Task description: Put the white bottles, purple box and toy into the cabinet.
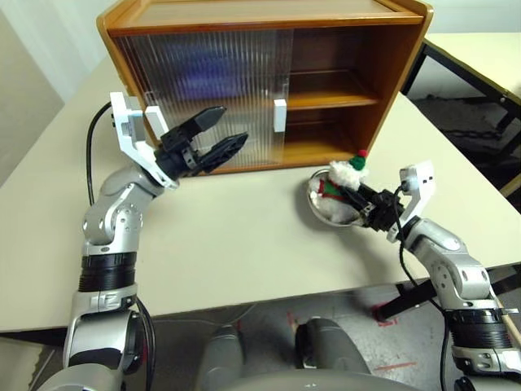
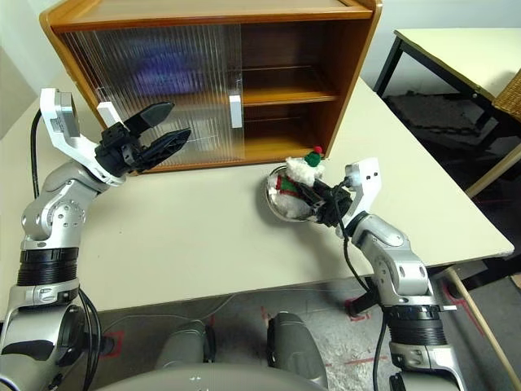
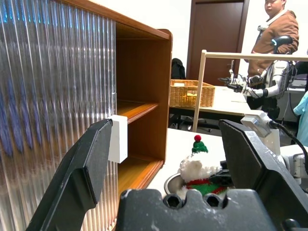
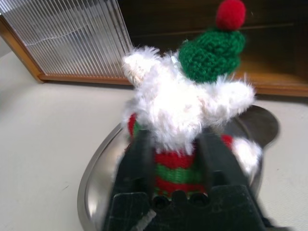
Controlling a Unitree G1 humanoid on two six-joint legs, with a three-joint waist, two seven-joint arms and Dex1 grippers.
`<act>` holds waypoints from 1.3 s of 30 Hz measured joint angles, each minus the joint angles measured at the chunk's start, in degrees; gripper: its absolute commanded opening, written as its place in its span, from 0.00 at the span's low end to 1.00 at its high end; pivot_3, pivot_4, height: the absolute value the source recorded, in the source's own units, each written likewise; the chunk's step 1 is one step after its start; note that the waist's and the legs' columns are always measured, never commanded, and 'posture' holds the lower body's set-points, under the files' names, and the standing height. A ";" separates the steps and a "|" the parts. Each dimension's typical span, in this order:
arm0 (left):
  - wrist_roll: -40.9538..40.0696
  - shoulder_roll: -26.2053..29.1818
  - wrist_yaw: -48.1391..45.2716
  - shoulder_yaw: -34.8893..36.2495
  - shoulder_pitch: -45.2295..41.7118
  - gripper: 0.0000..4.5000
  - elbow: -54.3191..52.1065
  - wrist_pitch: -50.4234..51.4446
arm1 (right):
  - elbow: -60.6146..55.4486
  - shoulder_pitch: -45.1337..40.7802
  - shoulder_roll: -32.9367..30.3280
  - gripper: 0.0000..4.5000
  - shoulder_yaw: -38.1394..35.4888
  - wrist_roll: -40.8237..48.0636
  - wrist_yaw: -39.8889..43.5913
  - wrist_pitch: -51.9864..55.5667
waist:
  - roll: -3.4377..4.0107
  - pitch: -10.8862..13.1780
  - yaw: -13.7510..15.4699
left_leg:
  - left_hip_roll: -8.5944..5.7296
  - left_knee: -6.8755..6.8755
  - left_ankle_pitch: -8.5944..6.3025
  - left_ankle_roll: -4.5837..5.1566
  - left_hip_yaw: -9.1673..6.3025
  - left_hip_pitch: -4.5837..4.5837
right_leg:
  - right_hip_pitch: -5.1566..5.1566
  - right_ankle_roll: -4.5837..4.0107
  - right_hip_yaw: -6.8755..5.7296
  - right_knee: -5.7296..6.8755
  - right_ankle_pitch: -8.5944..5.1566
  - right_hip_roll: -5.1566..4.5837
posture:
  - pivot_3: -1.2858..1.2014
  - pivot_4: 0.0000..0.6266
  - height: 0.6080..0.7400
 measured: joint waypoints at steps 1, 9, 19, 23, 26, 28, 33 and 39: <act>0.00 -0.09 -0.02 -0.02 -0.02 1.00 0.06 -0.02 | -0.81 0.23 -0.42 0.10 -0.20 0.19 -0.02 0.35 | 0.00 0.00 0.01 | 0.00 0.00 0.00 0.00 0.00 -0.01 | 0.00 0.00 0.00 0.00 0.00 0.00 | 0.49 0.00 1.00; 0.09 -1.23 -1.11 -0.58 -1.29 1.00 1.93 -0.43 | -11.30 -1.50 -5.73 0.03 -5.24 5.01 -1.52 7.03 | 0.01 0.00 -0.44 | -0.01 0.02 0.00 0.00 0.02 0.04 | 0.00 0.01 0.02 0.01 0.01 0.00 | 0.48 0.00 1.00; 0.26 -1.77 -1.04 -1.06 -1.17 1.00 2.41 -1.02 | -2.82 -18.36 -10.57 0.03 -6.40 5.98 0.40 8.36 | 0.00 0.00 -0.35 | -0.03 0.00 0.10 0.16 -0.01 -0.01 | 0.02 0.01 0.00 -0.03 0.01 0.01 | 0.50 0.00 1.00; 0.17 -1.49 -0.34 -0.56 0.73 1.00 0.79 -1.02 | 5.46 -23.83 -10.47 0.03 -4.87 4.08 2.44 5.52 | 0.01 0.01 -0.21 | -0.02 -0.05 0.17 0.30 0.00 -0.01 | 0.01 0.00 0.01 -0.03 0.00 0.02 | 0.51 0.00 1.00; 0.17 -1.41 0.80 -0.30 2.12 1.00 -0.92 -1.02 | 10.86 -27.66 -10.43 0.03 -3.96 2.54 4.03 2.89 | 0.01 0.02 -0.01 | -0.01 -0.05 0.18 0.31 -0.01 -0.01 | 0.00 0.00 0.00 -0.01 0.00 0.03 | 0.53 0.00 1.00; 0.12 -1.15 1.46 0.25 3.06 1.00 -2.18 -1.02 | 13.26 -29.25 -10.35 0.03 -3.52 1.69 5.20 1.18 | 0.02 0.02 0.21 | -0.01 -0.04 0.18 0.31 -0.01 -0.01 | 0.00 0.00 0.01 -0.01 0.00 0.03 | 0.53 0.00 1.00; -0.01 -0.91 2.66 0.76 4.70 1.00 -4.53 -1.00 | 19.11 -34.13 -10.09 0.03 -2.42 0.17 7.43 -1.91 | 0.03 0.02 1.25 | -0.01 -0.03 0.18 0.30 0.01 0.01 | 0.00 0.00 0.02 0.02 0.01 0.02 | 0.54 0.00 1.00; -0.09 -0.85 3.77 1.29 5.99 1.00 -5.61 -0.99 | 25.88 -39.12 -9.18 0.03 -1.88 -1.53 8.75 -5.61 | 0.05 0.04 1.85 | -0.02 -0.02 0.18 0.31 0.01 -0.02 | 0.00 0.00 0.01 0.01 0.01 0.01 | 0.55 0.00 1.00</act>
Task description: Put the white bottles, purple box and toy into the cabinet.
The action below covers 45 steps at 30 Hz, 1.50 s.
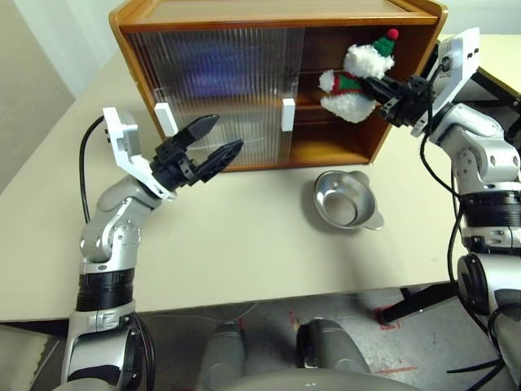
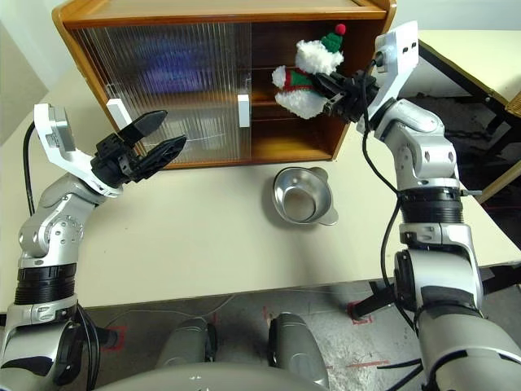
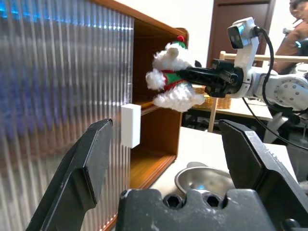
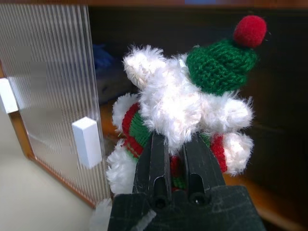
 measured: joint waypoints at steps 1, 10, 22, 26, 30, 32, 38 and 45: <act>-0.01 0.00 0.13 0.02 0.09 1.00 -0.48 0.00 | 1.28 -0.88 0.17 0.03 0.01 -0.36 0.04 -0.87 | 0.00 0.00 0.06 | 0.00 0.00 0.00 0.00 0.00 0.00 | 0.00 0.00 0.00 0.00 0.00 0.00 | 0.55 0.00 1.00; -0.44 0.05 0.95 0.20 1.69 1.00 -1.81 0.39 | 17.12 -7.45 2.90 0.03 0.27 -4.39 0.33 -10.00 | 0.02 0.01 0.96 | 0.01 -0.01 0.01 0.01 0.02 0.04 | -0.01 -0.01 0.02 0.05 0.00 0.02 | 0.56 0.00 1.00; -1.22 0.78 3.93 1.31 5.14 1.00 -6.52 1.57 | 39.55 -17.90 5.49 0.03 0.23 -9.93 -1.47 -22.96 | 0.03 0.01 1.29 | 0.02 -0.02 0.01 0.02 0.02 0.09 | 0.00 -0.03 0.05 0.12 0.01 0.02 | 0.59 0.00 1.00; -2.03 0.96 5.42 2.04 7.22 1.00 -9.14 1.80 | 44.33 -20.21 5.73 0.03 0.02 -11.00 -3.07 -24.73 | 0.03 0.01 1.96 | 0.02 -0.02 0.01 0.02 0.04 0.10 | 0.00 -0.05 0.08 0.13 0.01 0.02 | 0.60 0.00 1.00; -2.42 1.25 7.06 3.29 9.75 1.00 -12.02 2.14 | 47.41 -22.17 6.38 0.03 -0.04 -12.30 -4.78 -25.25 | 0.05 0.02 2.95 | 0.05 -0.05 0.01 0.01 0.02 0.11 | -0.01 -0.11 0.05 0.13 -0.03 0.02 | 0.62 0.01 1.00; -2.52 1.33 7.72 3.44 10.22 1.00 -12.69 2.20 | 48.31 -22.59 6.57 0.03 -0.08 -12.72 -5.25 -25.56 | 0.05 0.02 3.57 | 0.04 -0.05 0.01 0.01 0.02 0.11 | -0.01 -0.12 0.06 0.12 -0.03 0.02 | 0.62 0.01 1.00; -3.22 1.50 9.36 3.95 11.94 1.00 -14.91 2.40 | 50.03 -23.27 6.74 0.03 -0.15 -13.99 -6.77 -26.13 | 0.05 0.02 5.46 | 0.05 -0.08 -0.01 -0.02 0.03 0.10 | -0.04 -0.16 0.05 0.10 -0.06 0.02 | 0.63 0.01 1.00; -3.36 1.71 10.07 4.43 12.74 1.00 -15.06 2.40 | 50.76 -23.41 6.78 0.03 -0.13 -15.47 -7.98 -26.86 | 0.05 0.02 6.13 | 0.06 -0.08 -0.13 -0.21 0.02 0.08 | -0.05 -0.18 0.03 0.09 -0.07 0.01 | 0.62 0.01 1.00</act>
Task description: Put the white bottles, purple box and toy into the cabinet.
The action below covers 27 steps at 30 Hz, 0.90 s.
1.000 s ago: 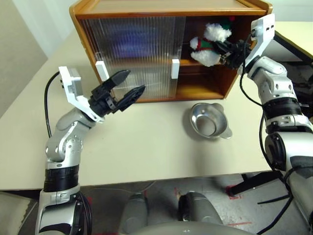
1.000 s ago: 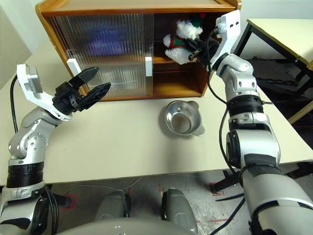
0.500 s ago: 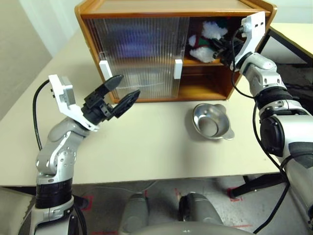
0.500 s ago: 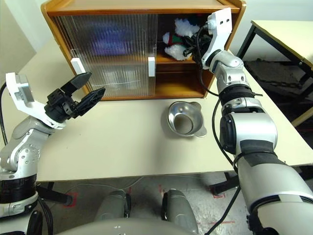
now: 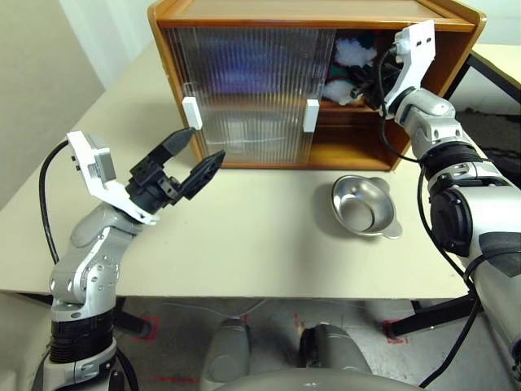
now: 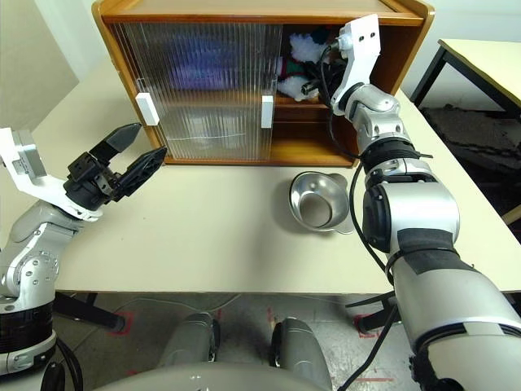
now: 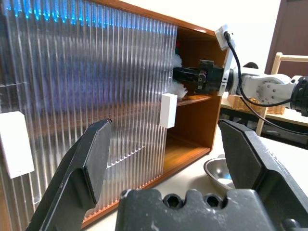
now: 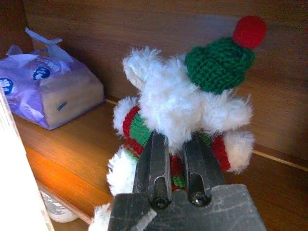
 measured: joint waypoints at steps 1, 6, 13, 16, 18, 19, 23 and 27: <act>0.00 0.00 0.00 0.00 0.00 1.00 0.00 0.00 | 0.02 0.00 -0.01 0.11 0.06 -0.46 -0.33 -0.17 | 0.00 0.00 0.00 | 0.00 0.00 0.00 0.00 0.00 0.00 | 0.00 0.00 0.00 0.00 0.00 0.00 | 0.62 0.01 1.00; -0.01 0.01 -0.03 -0.09 -0.61 1.00 0.16 0.00 | 0.11 0.00 -0.25 0.50 0.35 -2.23 -3.05 -1.09 | 0.00 0.00 -0.02 | 0.00 0.00 0.00 -0.01 0.00 -0.01 | 0.00 -0.01 -0.01 0.00 0.00 0.00 | 0.61 0.00 1.00; -0.02 -0.19 -0.74 -1.39 -2.70 1.00 0.94 0.00 | -1.00 0.45 -2.15 0.99 0.29 -2.69 -2.41 -2.60 | 0.01 0.01 -0.28 | -0.01 -0.01 0.06 0.11 0.00 -0.10 | -0.03 0.00 -0.02 -0.09 0.00 0.00 | 0.59 0.00 1.00; -0.02 -0.30 -1.59 -2.23 -4.37 1.00 2.60 -0.01 | -4.57 2.72 -3.74 0.99 -0.14 -1.88 -0.28 -2.45 | 0.03 0.02 -0.43 | -0.01 -0.05 0.11 0.18 0.00 -0.10 | -0.03 0.00 -0.02 -0.12 -0.01 0.00 | 0.57 0.00 1.00; -0.01 -0.54 -2.36 -2.77 -5.04 1.00 4.19 -0.04 | -11.57 6.56 -4.37 0.99 -0.65 0.16 2.80 -0.69 | 0.05 0.03 -0.65 | 0.00 -0.07 0.11 0.20 0.00 -0.11 | -0.03 0.00 -0.03 -0.14 -0.02 0.01 | 0.56 0.00 1.00; 0.00 -0.59 -2.95 -3.21 -5.64 1.00 5.25 -0.05 | -15.76 8.98 -4.63 0.99 -0.89 1.41 4.18 1.07 | 0.06 0.04 -0.70 | 0.00 -0.09 0.12 0.21 0.00 -0.11 | -0.03 0.00 -0.04 -0.15 -0.02 0.01 | 0.56 0.00 1.00; 0.20 -0.67 -5.28 -4.25 -8.38 1.00 8.98 -0.31 | -37.63 20.64 -5.48 0.99 -1.04 6.74 7.47 13.01 | 0.15 0.09 -1.28 | 0.01 -0.09 0.11 0.22 0.00 -0.14 | -0.05 0.02 -0.06 -0.16 -0.04 0.00 | 0.54 0.00 1.00; 0.51 -0.77 -6.92 -4.79 -10.68 1.00 11.85 -0.93 | -54.80 27.84 -7.19 0.99 -1.89 10.75 7.21 23.10 | 0.20 0.12 -2.48 | 0.01 -0.07 0.09 0.18 0.00 -0.12 | -0.06 0.02 -0.08 -0.15 -0.05 0.00 | 0.53 0.00 1.00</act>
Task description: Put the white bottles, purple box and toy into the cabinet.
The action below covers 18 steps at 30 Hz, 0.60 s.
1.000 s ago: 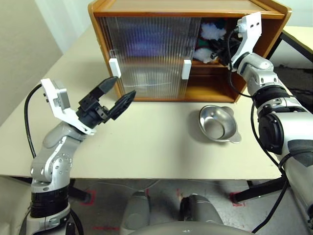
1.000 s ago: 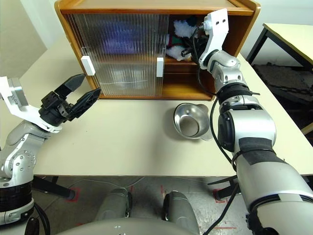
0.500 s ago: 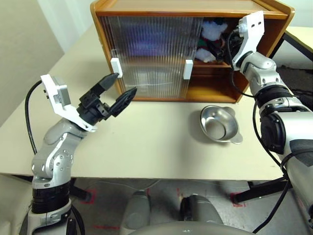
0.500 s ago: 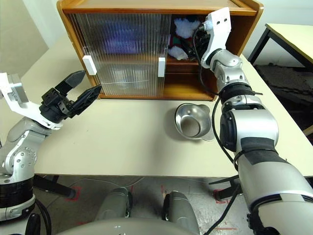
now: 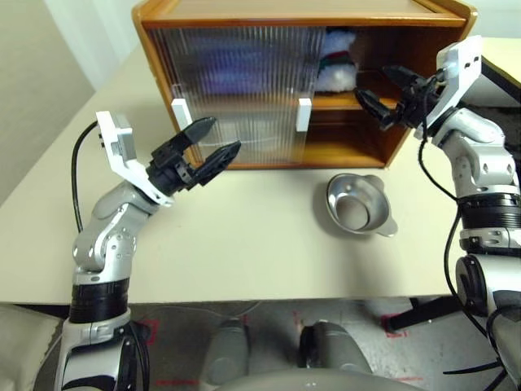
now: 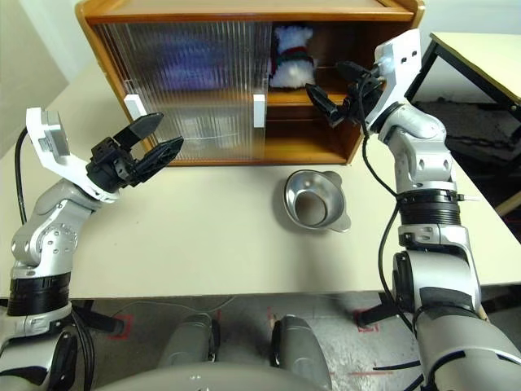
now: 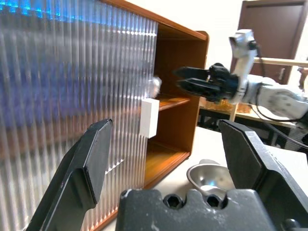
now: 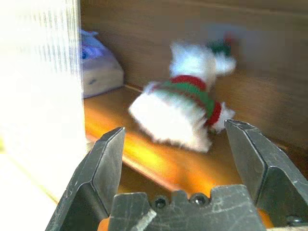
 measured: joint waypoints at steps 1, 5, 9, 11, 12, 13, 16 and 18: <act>0.11 -0.05 -0.33 -0.22 -0.40 1.00 0.40 -0.07 | -4.51 1.88 -0.47 0.99 -0.56 1.51 -0.35 2.96 | 0.00 0.00 -0.35 | 0.00 0.00 0.00 0.00 0.00 0.00 | 0.00 0.00 -0.01 0.00 0.00 0.00 | 0.53 0.00 1.00; 0.54 -0.56 -1.63 -1.07 -1.63 1.00 2.14 -0.26 | -17.75 8.88 -0.88 0.99 -3.31 8.02 -2.74 13.85 | -0.01 0.00 -1.51 | 0.00 0.04 -0.08 -0.13 -0.01 0.01 | 0.01 0.01 -0.01 0.01 0.00 0.00 | 0.51 0.00 1.00; 0.67 -0.68 -2.91 -1.46 -2.08 1.00 2.82 -0.29 | -26.94 16.07 -0.24 0.99 -9.68 18.63 -6.22 25.48 | -0.01 0.00 -2.35 | -0.01 0.06 -0.12 -0.20 -0.01 0.00 | 0.01 0.01 -0.01 0.01 0.00 0.00 | 0.50 0.00 1.00; 0.74 -0.75 -3.38 -1.65 -2.78 1.00 3.73 -0.31 | -30.54 19.10 0.53 0.99 -13.37 24.61 -9.10 30.94 | -0.02 0.01 -2.74 | -0.02 0.08 -0.13 -0.22 -0.02 0.01 | 0.03 0.01 -0.01 0.01 0.00 -0.01 | 0.50 0.00 1.00; 0.77 -0.77 -3.64 -1.78 -3.08 1.00 4.42 -0.31 | -31.87 20.50 1.53 0.99 -15.97 28.63 -11.13 34.08 | -0.03 0.00 -2.82 | -0.02 0.08 -0.13 -0.22 -0.04 0.02 | 0.05 0.01 -0.02 0.01 0.00 -0.01 | 0.50 0.00 1.00; 0.79 -0.78 -3.86 -1.91 -3.21 1.00 4.74 -0.31 | -32.75 21.89 2.29 0.99 -18.32 32.05 -13.08 36.60 | -0.04 0.00 -2.85 | -0.02 0.09 -0.13 -0.22 -0.04 0.03 | 0.06 0.01 -0.03 0.01 0.00 0.00 | 0.49 0.00 1.00; 0.85 -0.72 -4.50 -2.03 -3.51 1.00 4.85 -0.30 | -33.13 26.07 4.92 0.99 -24.21 44.17 -20.22 43.82 | -0.05 0.01 -3.51 | -0.03 0.08 -0.14 -0.23 -0.04 0.02 | 0.06 0.01 -0.01 0.01 0.00 -0.01 | 0.49 0.00 1.00; 0.85 -0.72 -4.90 -2.08 -3.71 1.00 4.90 -0.28 | -32.99 28.05 7.34 0.99 -26.95 54.09 -26.35 46.41 | -0.05 0.01 -4.20 | -0.03 0.08 -0.14 -0.22 -0.06 0.03 | 0.07 0.01 -0.01 0.01 0.00 -0.01 | 0.49 0.00 1.00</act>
